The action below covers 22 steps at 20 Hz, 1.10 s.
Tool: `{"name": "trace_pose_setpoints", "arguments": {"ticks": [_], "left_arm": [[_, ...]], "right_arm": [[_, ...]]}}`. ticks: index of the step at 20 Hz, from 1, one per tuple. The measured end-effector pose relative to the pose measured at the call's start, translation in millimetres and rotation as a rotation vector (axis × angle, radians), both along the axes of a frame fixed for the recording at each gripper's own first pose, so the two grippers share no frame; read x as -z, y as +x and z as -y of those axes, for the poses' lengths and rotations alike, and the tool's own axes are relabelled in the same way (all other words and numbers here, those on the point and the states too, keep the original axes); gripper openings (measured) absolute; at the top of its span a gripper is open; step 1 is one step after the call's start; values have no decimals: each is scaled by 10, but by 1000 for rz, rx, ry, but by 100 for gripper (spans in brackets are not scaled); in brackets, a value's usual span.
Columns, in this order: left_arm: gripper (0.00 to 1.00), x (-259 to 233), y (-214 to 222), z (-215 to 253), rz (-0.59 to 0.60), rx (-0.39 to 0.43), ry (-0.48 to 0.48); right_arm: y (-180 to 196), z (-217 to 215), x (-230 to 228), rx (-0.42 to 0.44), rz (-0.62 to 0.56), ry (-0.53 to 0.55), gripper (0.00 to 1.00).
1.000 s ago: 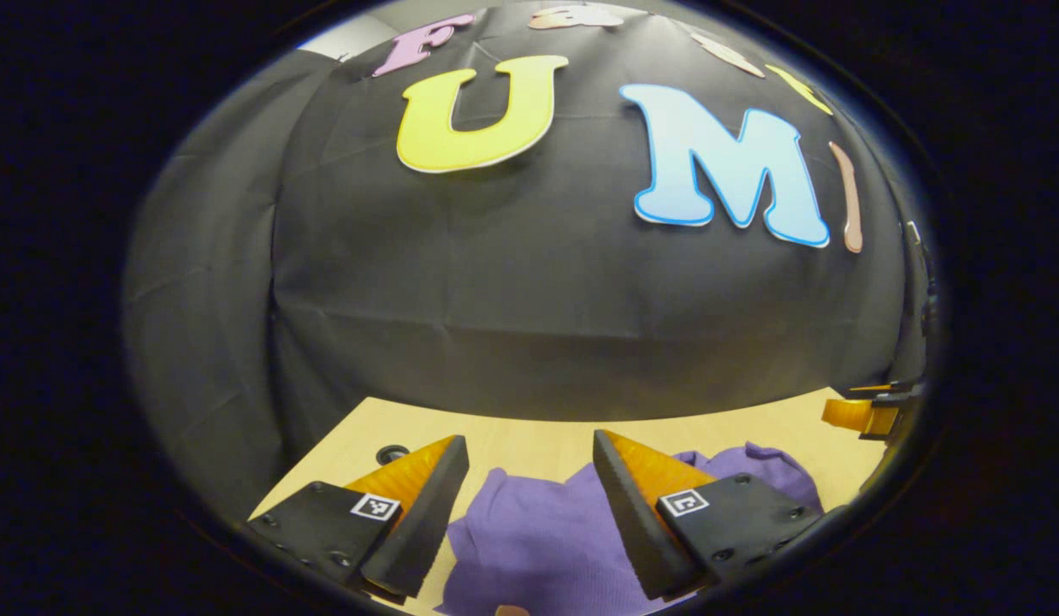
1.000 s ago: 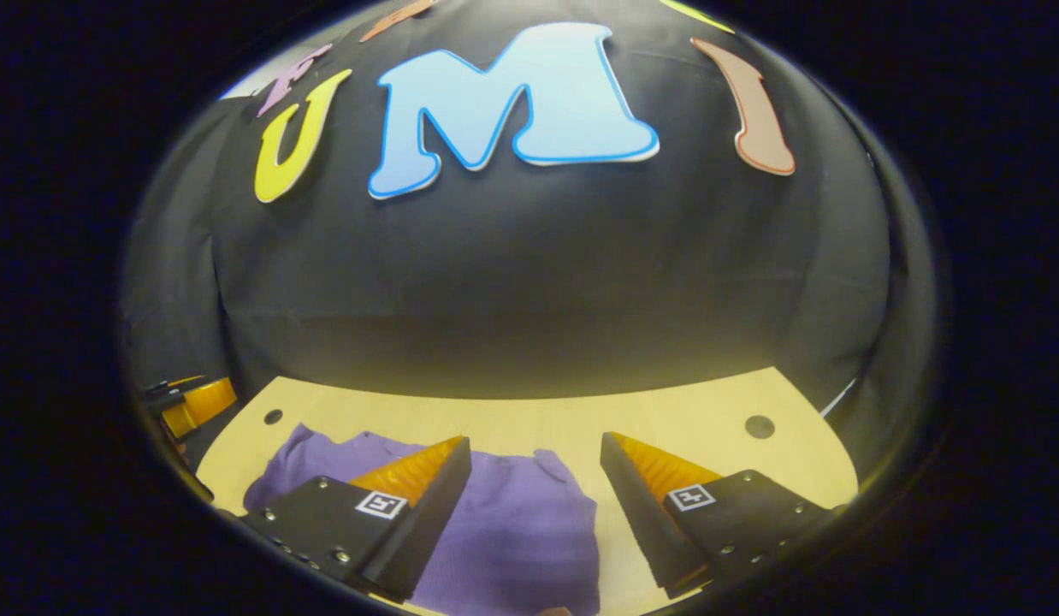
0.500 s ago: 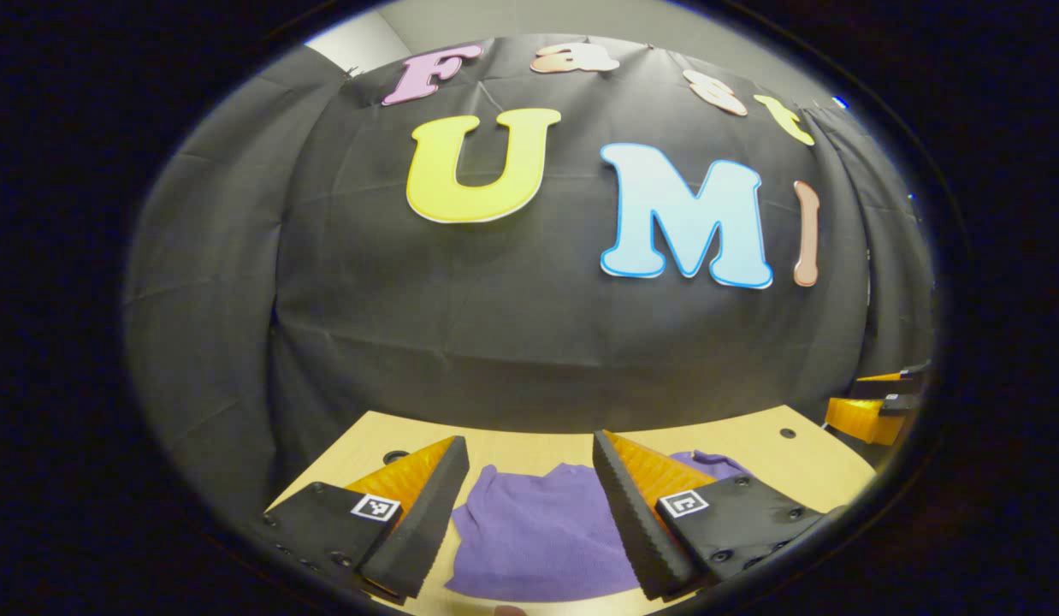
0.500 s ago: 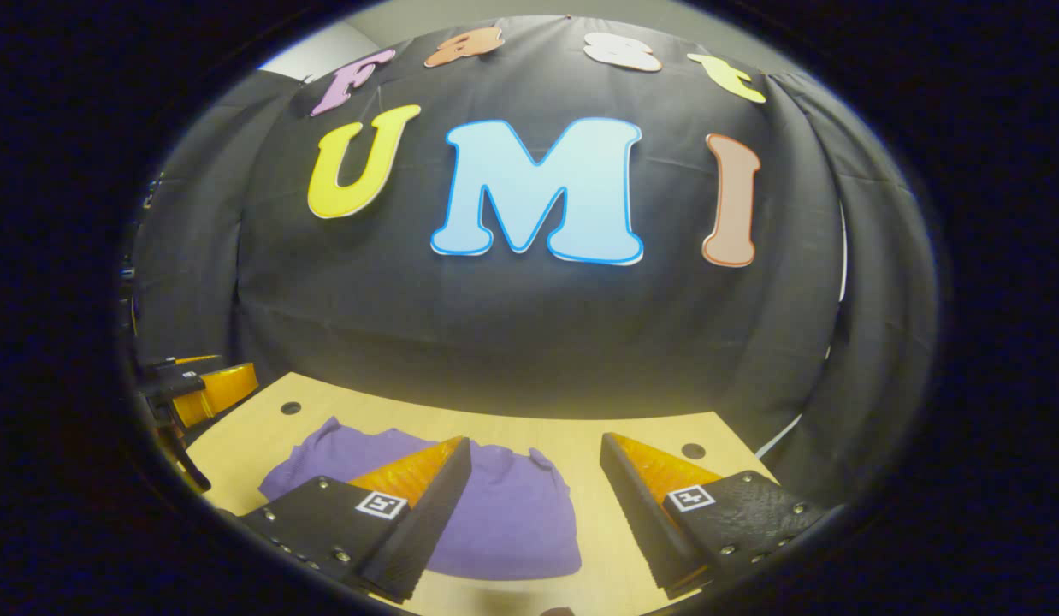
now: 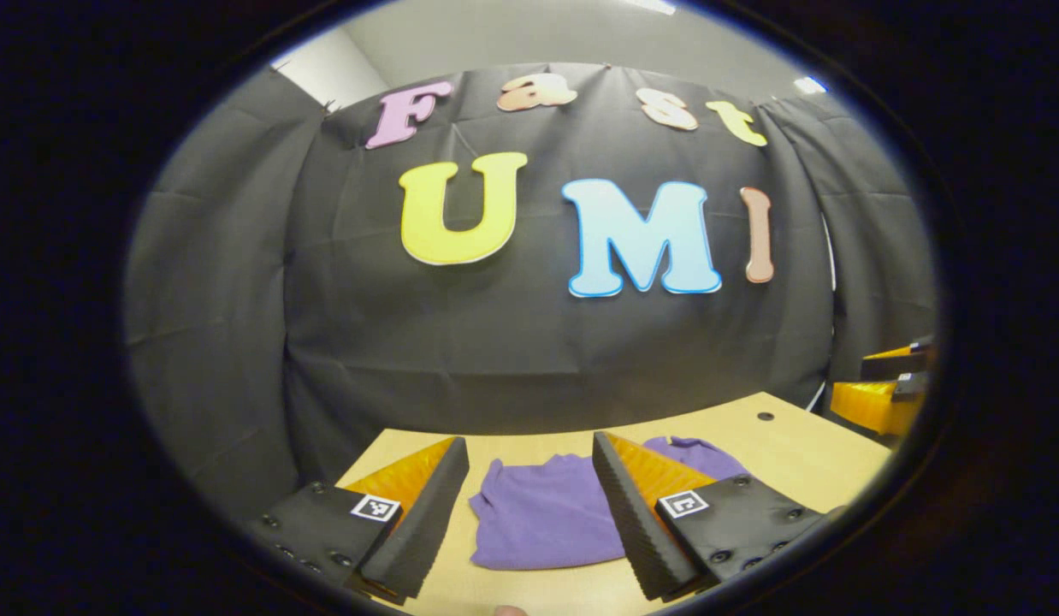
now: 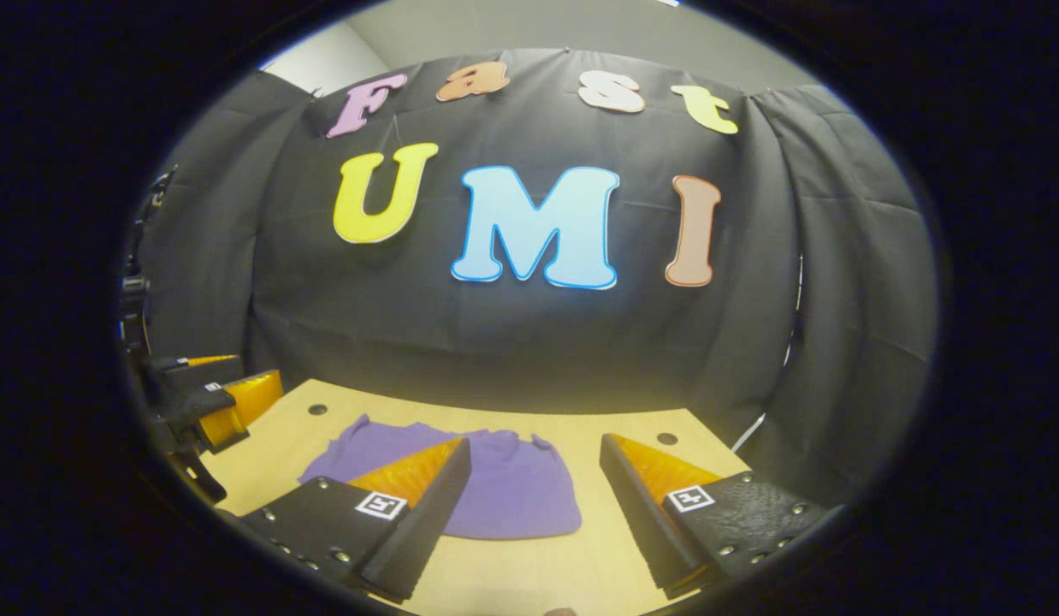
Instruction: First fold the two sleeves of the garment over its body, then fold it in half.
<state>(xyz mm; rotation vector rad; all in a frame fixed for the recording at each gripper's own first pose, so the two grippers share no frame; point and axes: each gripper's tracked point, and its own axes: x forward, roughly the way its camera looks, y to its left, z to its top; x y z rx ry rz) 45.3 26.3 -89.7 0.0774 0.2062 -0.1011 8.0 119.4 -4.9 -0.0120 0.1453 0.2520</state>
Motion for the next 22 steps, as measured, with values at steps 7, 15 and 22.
{"name": "trace_pose_setpoints", "arguments": {"ticks": [7,15,22], "left_arm": [[94,-37,-496,246,10,27,-9],[94,-206,-547,272,25,16,-35],[94,-287,-561,323,46,36,-7]], "right_arm": [[-235,298,-20,65,26,-10,95],[-259,450,-95,97,53,-6,95],[-303,371,-87,78,51,4,89]]}}
